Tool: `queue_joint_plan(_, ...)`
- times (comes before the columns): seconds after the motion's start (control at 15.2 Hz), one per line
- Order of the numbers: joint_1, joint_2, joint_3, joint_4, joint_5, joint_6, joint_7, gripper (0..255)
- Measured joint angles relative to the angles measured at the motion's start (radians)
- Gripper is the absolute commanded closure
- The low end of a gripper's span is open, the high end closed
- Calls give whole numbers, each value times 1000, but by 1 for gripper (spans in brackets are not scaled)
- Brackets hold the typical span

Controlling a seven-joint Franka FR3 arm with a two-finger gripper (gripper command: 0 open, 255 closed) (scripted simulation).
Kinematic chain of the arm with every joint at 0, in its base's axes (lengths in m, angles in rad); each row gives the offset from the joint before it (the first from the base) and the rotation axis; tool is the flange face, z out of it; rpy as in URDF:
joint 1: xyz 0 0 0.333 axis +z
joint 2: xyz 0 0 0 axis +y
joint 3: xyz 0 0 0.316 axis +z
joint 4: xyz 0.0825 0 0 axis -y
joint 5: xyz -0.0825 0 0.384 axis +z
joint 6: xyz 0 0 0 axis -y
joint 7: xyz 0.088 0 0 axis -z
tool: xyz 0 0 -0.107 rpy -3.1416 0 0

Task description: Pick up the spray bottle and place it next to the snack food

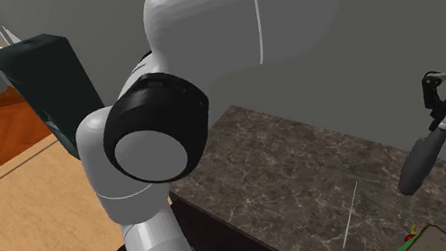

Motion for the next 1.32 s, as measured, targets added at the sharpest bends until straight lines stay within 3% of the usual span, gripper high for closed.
queue_joint_plan(1.32, 24, -69, 12, -351, -32, 291, 0, 255)
